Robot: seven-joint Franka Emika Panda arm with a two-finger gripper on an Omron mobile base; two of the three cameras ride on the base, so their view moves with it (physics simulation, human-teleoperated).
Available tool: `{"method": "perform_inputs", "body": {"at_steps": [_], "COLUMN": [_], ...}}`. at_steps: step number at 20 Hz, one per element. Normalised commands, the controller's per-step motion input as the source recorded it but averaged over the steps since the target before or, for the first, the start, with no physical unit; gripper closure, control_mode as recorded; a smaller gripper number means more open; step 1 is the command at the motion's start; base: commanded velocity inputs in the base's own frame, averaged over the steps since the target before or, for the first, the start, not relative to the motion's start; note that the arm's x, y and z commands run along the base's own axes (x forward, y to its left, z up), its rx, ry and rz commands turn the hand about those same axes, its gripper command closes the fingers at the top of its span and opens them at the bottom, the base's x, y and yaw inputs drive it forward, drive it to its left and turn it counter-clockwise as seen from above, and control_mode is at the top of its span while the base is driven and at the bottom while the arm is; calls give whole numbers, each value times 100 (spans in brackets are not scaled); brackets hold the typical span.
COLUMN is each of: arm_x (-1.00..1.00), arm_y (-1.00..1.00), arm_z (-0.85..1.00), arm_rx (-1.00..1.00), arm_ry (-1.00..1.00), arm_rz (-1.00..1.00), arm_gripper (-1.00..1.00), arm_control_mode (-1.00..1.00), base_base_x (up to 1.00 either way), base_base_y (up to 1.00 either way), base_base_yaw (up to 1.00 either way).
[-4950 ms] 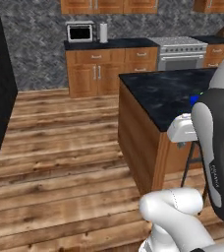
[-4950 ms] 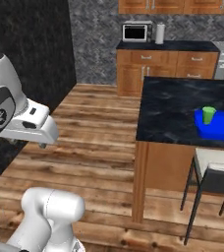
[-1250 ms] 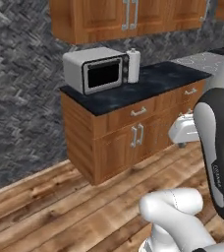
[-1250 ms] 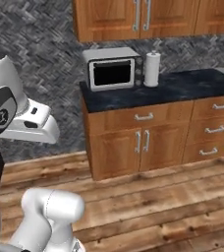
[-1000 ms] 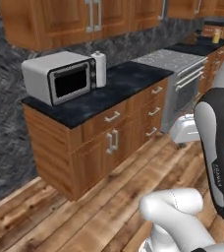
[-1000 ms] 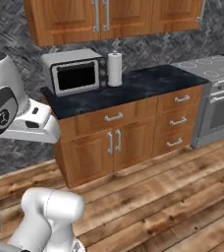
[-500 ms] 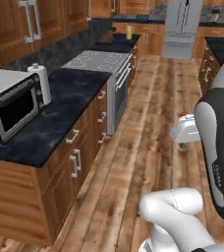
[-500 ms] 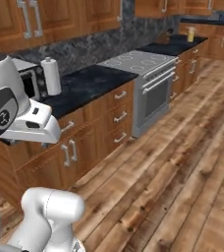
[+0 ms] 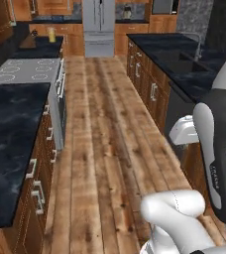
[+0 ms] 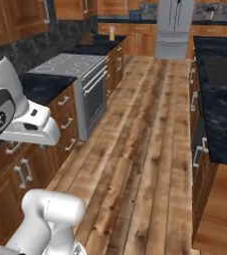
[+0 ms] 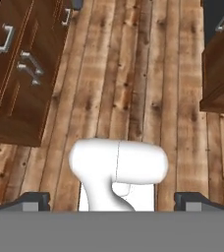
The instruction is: There is a tray on the dining counter. Grab the cup, mug, and pitcher and place them on the tray. The pitcher may be placed next to the tray if it cannot fit the tray.
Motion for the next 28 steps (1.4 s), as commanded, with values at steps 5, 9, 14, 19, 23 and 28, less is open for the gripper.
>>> {"method": "perform_inputs", "body": {"at_steps": [5,9,14,19,23,28], "arm_x": [0,0,0,0,0,0], "arm_y": [0,0,0,0,0,0], "arm_z": [0,0,0,0,0,0], "arm_rx": [0,0,0,0,0,0], "arm_ry": [0,0,0,0,0,0], "arm_rz": [0,0,0,0,0,0], "arm_gripper": [-100,-100,-100,-100,-100,-100], "arm_control_mode": [100,100,100,100,100,100], "base_base_x": [57,62,64,73,69,73], "base_base_y": [-7,-32,-12,-3,4,11], "base_base_yaw": [-46,-26,-28,-23,-17,-9]}}
